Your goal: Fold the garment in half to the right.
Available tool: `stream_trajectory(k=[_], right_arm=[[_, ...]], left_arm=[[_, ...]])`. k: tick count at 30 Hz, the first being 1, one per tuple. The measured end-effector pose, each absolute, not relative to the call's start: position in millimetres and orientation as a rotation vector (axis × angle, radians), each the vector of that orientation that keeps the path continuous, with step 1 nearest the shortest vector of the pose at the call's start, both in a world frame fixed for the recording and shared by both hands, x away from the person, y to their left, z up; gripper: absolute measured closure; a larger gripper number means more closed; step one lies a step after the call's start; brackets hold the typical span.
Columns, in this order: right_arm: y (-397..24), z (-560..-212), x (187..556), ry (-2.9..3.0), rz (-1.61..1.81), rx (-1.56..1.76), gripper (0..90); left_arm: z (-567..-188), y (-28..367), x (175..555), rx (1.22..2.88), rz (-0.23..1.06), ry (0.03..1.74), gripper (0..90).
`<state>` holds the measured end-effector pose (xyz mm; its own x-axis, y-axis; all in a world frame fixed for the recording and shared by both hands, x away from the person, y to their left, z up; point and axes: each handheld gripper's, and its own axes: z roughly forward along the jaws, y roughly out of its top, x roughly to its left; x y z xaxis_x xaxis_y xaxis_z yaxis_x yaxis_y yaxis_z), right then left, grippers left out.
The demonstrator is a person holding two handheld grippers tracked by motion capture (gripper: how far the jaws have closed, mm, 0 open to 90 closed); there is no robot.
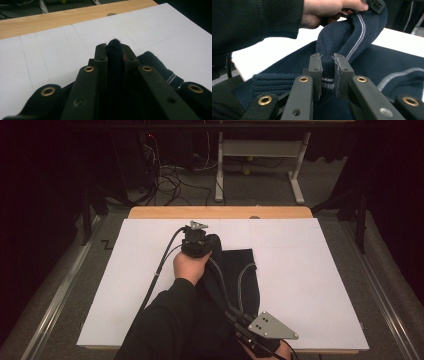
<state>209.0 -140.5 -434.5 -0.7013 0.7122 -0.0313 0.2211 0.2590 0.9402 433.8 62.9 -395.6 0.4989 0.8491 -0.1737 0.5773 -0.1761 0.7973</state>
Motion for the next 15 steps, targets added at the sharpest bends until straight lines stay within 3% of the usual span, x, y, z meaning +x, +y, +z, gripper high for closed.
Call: stream_trajectory(k=[15], right_arm=[[-171.0, -447.5, 206.2, 2.097, 1.367, 0.927, 78.6]], left_arm=[[-410.4, 29.5, 437.9, 1.897, 0.352, 1.191, 74.1]])
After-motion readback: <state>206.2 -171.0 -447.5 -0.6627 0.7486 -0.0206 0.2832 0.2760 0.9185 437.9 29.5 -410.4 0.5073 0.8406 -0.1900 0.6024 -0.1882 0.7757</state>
